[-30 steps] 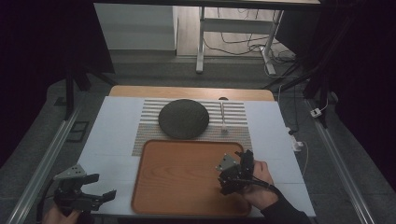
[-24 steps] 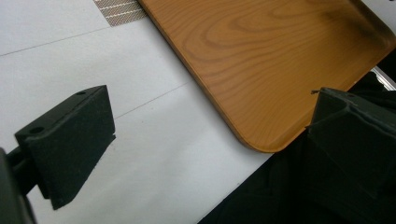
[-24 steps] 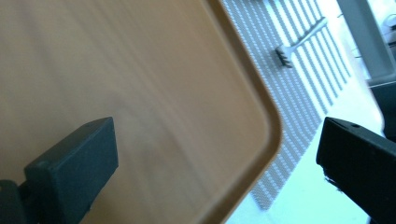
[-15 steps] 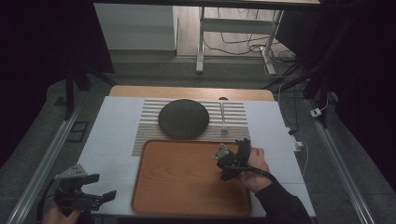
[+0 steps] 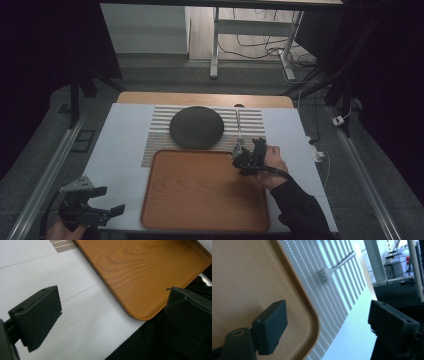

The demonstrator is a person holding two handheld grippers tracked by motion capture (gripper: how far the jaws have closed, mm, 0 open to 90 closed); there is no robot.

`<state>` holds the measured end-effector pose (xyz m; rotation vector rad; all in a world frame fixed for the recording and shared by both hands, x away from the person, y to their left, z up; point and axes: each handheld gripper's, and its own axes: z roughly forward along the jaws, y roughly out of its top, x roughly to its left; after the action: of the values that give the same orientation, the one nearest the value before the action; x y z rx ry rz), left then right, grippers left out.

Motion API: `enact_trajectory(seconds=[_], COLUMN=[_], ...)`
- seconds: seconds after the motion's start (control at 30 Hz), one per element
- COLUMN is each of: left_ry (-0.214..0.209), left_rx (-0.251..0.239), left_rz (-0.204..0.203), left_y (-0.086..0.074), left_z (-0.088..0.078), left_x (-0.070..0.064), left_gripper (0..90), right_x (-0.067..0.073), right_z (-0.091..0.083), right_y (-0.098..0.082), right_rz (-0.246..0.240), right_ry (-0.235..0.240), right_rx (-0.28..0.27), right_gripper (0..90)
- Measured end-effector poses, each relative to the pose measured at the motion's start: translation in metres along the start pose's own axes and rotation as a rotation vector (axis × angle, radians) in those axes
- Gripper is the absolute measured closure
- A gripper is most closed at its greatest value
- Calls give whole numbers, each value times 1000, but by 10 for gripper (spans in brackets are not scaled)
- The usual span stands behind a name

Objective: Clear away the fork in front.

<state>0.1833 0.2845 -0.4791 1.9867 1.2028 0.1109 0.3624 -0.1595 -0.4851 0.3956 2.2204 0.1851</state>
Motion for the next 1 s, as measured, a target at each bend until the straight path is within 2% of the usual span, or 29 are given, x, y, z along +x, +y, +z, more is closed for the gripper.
enact_trajectory(seconds=[0.33,0.43,0.47,0.77,0.8,0.83,0.87,0.9,0.93,0.97,1.0], left_ry=[1,0,0,-1,-1,-2,-2,-1,-2,-2,-2], left_rx=[2,2,3,2,3,3,3,4,5,5,6], left_rz=[3,3,3,4,5,4,4,5,6,6,6], left_y=[0,0,0,0,0,0,0,0,0,0,0], left_z=[0,0,0,0,0,0,0,0,0,0,0], left_x=[0,0,0,0,0,0,0,0,0,0,0], left_gripper=[6,6,5,6,6,6,6,6,6,6,6], right_x=[-5,-5,-5,-4,-4,-4,-4,-2,0,-1,1], right_z=[21,31,33,57,61,63,63,65,71,74,77], right_y=[9,13,14,22,23,24,24,24,25,25,25], right_rz=[-61,-103,-110,-169,-189,-186,-186,-200,-225,-223,-240], right_ry=[-41,-44,-59,-49,-50,-21,-21,-50,-48,-18,-45], right_rx=[9,9,22,44,48,45,45,49,63,64,70], right_gripper=[305,346,354,449,465,478,478,496,525,542,563])
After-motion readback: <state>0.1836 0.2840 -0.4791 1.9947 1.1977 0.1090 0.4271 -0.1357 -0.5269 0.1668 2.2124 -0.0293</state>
